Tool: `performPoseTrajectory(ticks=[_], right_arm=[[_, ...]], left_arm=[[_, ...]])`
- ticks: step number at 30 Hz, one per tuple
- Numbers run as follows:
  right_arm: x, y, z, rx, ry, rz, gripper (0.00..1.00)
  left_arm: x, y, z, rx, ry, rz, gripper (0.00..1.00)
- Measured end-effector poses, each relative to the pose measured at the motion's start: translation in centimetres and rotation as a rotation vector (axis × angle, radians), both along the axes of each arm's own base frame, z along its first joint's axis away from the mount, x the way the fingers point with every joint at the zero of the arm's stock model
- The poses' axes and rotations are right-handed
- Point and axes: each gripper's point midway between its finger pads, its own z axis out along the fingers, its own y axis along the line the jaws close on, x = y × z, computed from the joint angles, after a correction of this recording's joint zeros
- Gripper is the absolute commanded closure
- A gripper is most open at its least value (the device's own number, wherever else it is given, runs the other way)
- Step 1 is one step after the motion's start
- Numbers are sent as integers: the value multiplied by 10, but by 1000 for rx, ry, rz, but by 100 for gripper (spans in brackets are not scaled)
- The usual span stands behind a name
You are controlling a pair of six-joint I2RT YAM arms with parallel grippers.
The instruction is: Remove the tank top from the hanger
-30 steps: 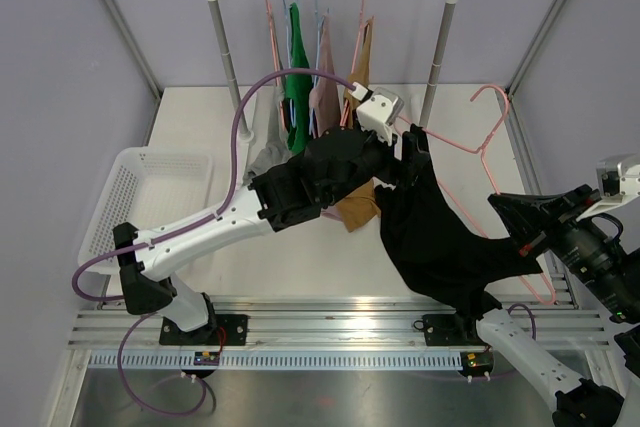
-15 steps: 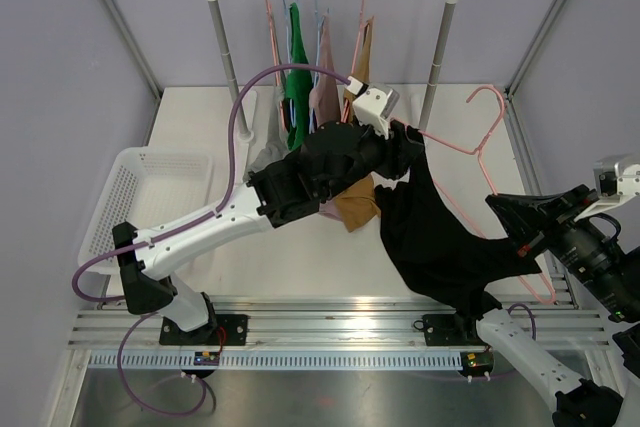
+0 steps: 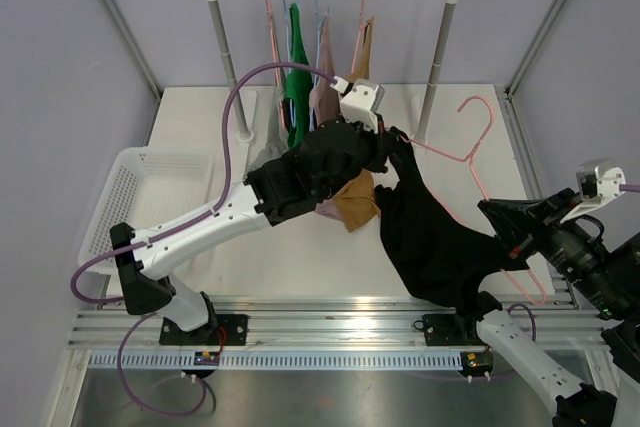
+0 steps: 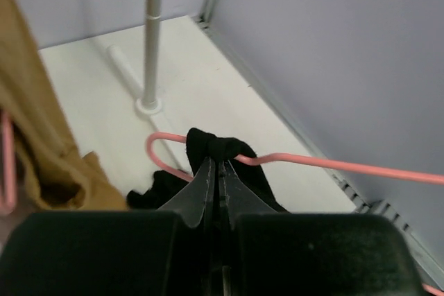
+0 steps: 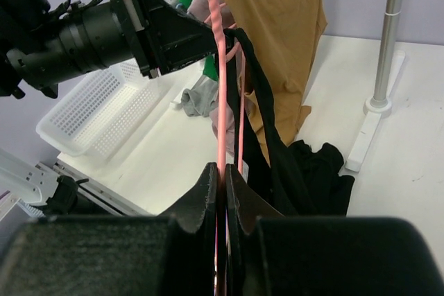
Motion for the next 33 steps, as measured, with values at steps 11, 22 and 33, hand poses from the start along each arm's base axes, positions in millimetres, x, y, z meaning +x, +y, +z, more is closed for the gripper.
performPoseTrajectory(ticks=[11, 22, 33], right_arm=[[-48, 12, -21, -24, -89, 196, 100], [-11, 37, -15, 158, -296, 225, 100], [89, 54, 41, 358, -531, 85, 100]], left_arm=[[29, 129, -52, 78, 147, 378, 100], [-35, 125, -102, 33, 192, 74, 100], [-91, 99, -164, 109, 242, -156, 100]])
